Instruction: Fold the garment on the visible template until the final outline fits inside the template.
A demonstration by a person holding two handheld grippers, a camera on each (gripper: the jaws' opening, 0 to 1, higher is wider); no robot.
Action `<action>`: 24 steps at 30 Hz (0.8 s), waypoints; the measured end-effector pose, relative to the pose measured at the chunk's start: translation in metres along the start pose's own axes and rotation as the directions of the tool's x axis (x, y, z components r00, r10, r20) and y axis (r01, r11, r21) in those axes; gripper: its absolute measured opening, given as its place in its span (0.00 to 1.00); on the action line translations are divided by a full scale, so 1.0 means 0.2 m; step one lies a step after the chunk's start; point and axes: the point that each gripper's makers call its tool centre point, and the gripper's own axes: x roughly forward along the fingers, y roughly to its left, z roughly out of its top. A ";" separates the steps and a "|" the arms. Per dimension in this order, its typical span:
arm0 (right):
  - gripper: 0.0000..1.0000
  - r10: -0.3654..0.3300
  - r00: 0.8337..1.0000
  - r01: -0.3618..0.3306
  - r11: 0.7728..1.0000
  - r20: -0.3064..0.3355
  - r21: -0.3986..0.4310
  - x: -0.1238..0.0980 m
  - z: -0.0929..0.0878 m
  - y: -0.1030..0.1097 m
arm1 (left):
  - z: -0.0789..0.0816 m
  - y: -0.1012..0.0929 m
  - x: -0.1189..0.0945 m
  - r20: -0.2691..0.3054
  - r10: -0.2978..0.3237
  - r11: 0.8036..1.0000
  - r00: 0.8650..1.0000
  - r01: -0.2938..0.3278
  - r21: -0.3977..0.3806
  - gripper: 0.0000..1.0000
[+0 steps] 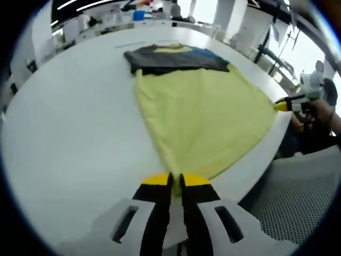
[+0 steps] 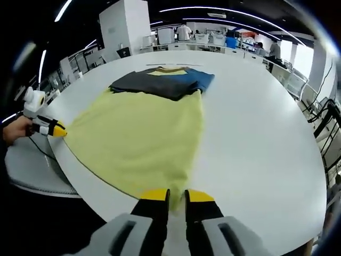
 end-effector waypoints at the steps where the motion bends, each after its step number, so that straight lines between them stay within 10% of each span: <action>1: 0.03 0.002 1.000 -0.002 1.000 0.001 0.006 0.00 0.00 0.00 | 0.00 0.00 0.00 -0.005 -0.003 1.000 1.000 0.003 -0.026 0.03; 24: 0.00 0.030 0.998 -0.031 0.999 -0.055 -0.012 -0.07 -0.09 0.04 | -0.09 -0.04 -0.07 -0.067 -0.023 1.000 0.997 0.023 0.000 0.00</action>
